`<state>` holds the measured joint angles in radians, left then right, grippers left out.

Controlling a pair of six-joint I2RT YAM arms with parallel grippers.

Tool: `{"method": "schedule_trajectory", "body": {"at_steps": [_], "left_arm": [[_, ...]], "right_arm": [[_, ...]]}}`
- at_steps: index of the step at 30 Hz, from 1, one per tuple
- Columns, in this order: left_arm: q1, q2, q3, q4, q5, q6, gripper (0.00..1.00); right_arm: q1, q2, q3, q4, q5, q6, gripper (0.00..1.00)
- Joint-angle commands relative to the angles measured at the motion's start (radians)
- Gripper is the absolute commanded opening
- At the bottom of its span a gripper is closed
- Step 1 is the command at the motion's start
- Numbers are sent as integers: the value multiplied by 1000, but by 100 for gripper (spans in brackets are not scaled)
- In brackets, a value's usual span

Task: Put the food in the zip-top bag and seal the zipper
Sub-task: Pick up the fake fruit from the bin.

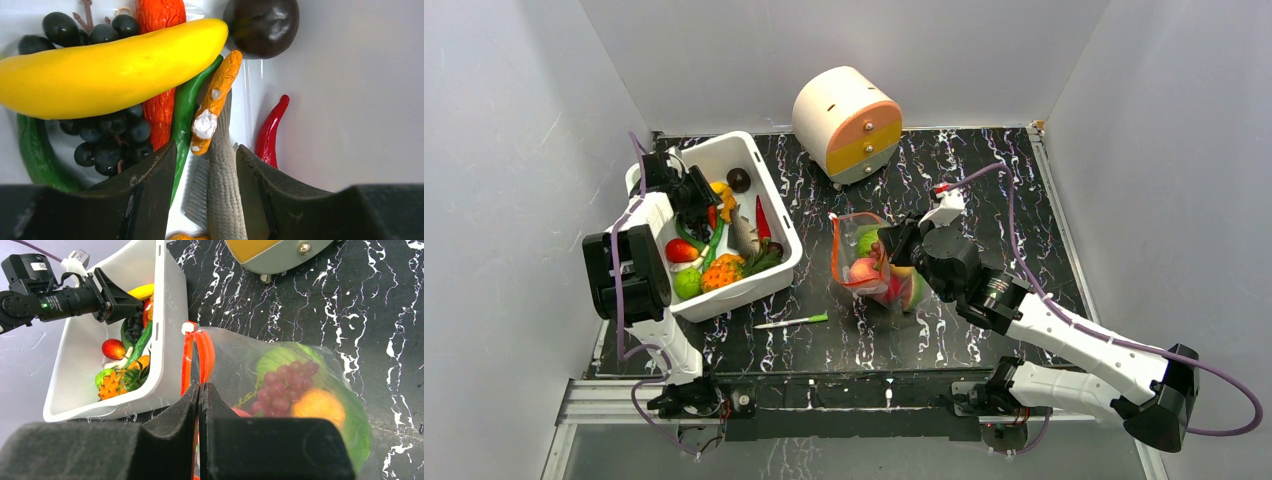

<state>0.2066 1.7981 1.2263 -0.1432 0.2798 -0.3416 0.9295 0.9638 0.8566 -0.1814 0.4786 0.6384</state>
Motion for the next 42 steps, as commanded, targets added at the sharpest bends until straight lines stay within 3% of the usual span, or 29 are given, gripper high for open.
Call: {"method": "schedule_trajectory", "body": {"at_steps": [1,19,28,33,42], "left_arm": [[8,12,22,57,86,6,45],[11,145,89,68,161,23,44],[11,157,89,81,193,5,29],[11,147,89,77,199,0,0],[10,59,59,49,206,-51,0]], "right_arm": [[3,-3,49,34,5,10,0],[3,-18,68,7,16,6,0],[3,-11,71,14,5,5,0],[3,-19,69,12,3,8,0],[4,-33,55,7,8,13,0]]}}
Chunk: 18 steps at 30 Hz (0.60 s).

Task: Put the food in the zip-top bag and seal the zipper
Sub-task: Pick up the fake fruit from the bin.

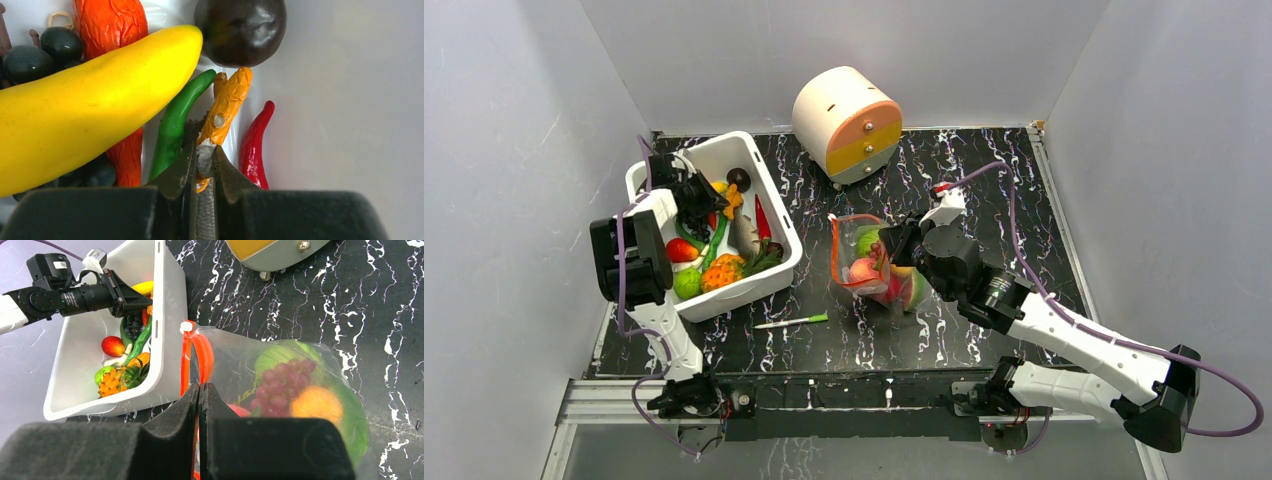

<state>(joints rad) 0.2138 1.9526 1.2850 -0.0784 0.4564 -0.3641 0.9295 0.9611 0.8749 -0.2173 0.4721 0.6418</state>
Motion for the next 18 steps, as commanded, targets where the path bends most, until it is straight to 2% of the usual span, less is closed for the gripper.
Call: {"method": "schedule_trajectory", "body": {"at_steps": [1,9,18], "left_arm": [[3,-107,-1,-30,29,-33,0],[2,-218,-11,-145,3,-60,0],[-9,-373,-91,-187,112,-105,0]], "right_arm": [[3,-30,34,44,14,10,0],[3,-32,26,43,31,8,0],[3,-30,43,39,63,-27,0]]}}
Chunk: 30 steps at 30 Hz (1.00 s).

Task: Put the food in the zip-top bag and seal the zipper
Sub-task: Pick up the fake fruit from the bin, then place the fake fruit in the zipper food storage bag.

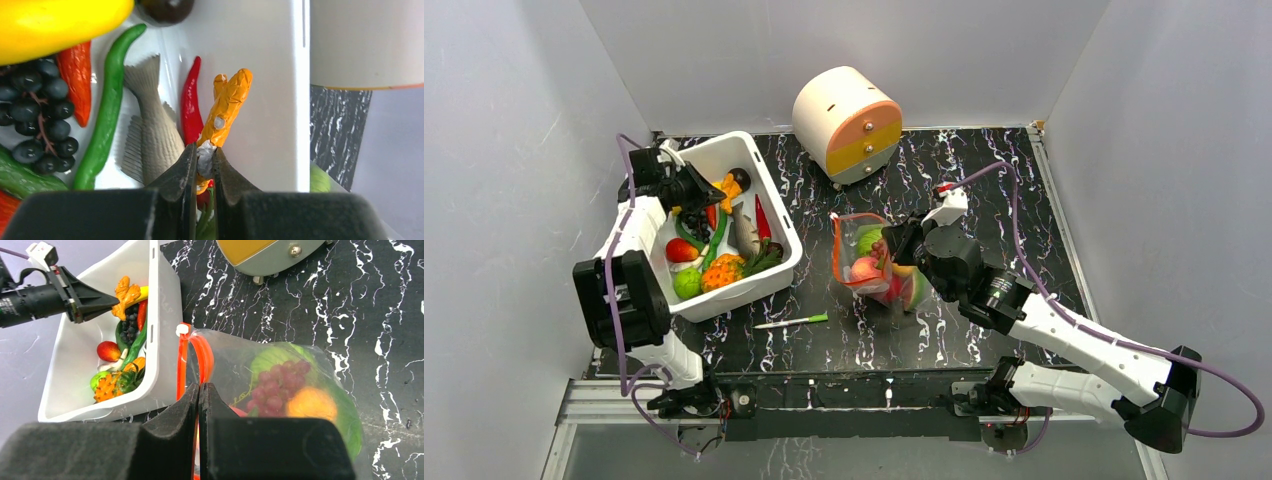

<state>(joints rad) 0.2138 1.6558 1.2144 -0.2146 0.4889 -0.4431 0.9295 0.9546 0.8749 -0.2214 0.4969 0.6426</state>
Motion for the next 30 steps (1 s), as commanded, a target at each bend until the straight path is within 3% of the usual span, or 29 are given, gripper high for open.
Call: {"method": "schedule_trajectory", "body": {"at_steps": [1,13,21,30], "left_arm": [[-19,-89,-15,-64,87,-25,0],[-222,-227,84,-262,120,54,0],[-346,-283,89,-349,240,59,0],[-515,-353,36,-292,255,-21,0]], "right_arm": [[3,-21,48,30,51,-37,0],[3,-35,61,-5,102,-55,0],[3,-5,95,-31,100,-48,0],[3,3,79,-6,92,-33,0]]}}
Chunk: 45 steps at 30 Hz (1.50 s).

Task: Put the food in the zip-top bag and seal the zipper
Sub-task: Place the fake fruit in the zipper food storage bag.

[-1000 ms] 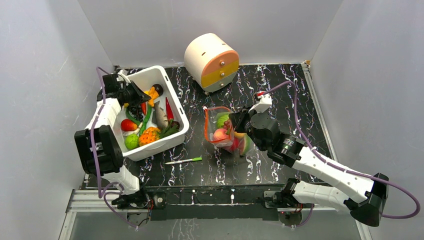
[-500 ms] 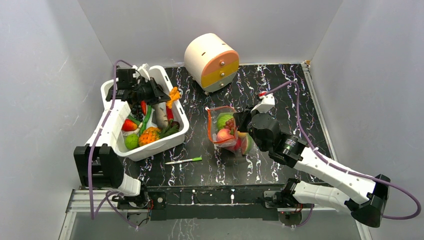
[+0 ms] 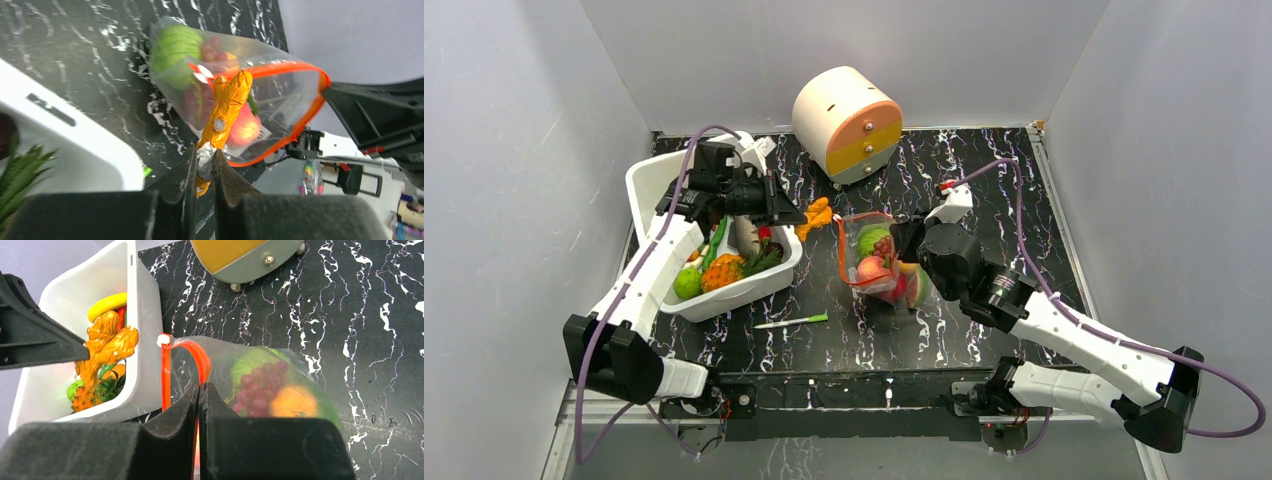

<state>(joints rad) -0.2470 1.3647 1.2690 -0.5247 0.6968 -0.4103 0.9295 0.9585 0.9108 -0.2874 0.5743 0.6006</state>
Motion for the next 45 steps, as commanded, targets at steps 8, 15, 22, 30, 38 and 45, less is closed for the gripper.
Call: {"method": "schedule_trajectory", "body": {"at_steps": [8,15,22,30,38,45], "left_arm": [[-218,-73,-69,146,38,-179,0],[-299,-2,-82,194,45,-222,0],[-330,39,-96,155,-61,-220,0],[-334,73,-103,157,-116,-235,5],[-335,18,-103,228,-91,-240,47],[-335,-103,-120,232,-168,-103,57]], "right_arm": [[3,-14,60,77,-32,-2,0],[3,-8,51,145,-142,-15,0],[2,-22,1,243,-268,-12,0],[3,-24,-32,303,-370,-33,0],[3,-26,-23,228,-308,-109,0],[3,-69,-30,167,-276,-187,0]]}}
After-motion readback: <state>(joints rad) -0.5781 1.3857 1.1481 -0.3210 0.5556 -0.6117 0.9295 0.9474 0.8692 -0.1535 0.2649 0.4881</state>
